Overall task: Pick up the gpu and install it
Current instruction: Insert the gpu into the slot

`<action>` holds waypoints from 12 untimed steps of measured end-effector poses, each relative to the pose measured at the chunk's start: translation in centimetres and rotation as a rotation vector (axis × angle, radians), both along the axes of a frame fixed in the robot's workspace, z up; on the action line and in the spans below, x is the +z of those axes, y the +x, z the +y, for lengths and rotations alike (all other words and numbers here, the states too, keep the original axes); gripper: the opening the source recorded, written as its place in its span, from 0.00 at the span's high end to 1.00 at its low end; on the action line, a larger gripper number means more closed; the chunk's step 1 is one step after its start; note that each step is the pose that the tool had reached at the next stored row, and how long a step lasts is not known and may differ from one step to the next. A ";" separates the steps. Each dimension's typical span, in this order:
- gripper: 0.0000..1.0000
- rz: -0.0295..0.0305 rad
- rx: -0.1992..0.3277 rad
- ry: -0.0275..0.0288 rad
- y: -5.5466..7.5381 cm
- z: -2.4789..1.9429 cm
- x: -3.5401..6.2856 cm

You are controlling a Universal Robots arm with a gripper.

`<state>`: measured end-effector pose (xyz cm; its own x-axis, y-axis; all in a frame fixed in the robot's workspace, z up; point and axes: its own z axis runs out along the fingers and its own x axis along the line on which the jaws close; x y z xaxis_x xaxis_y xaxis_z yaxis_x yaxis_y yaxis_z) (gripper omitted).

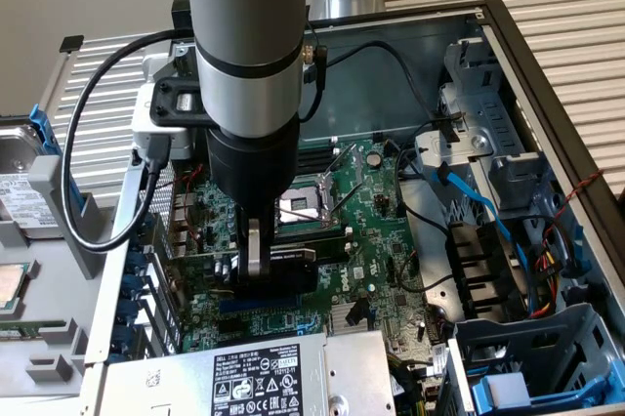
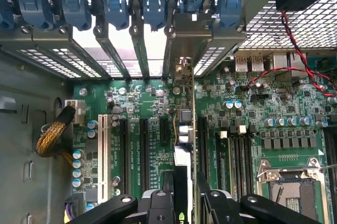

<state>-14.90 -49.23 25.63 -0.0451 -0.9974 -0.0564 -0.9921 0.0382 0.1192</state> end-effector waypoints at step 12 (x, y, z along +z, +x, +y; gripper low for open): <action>0.73 0.0012 -0.001 -0.0135 0.0 -0.01 0.01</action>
<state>-14.90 -49.23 25.63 -0.0460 -0.9980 -0.0429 -0.9920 0.0405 0.1199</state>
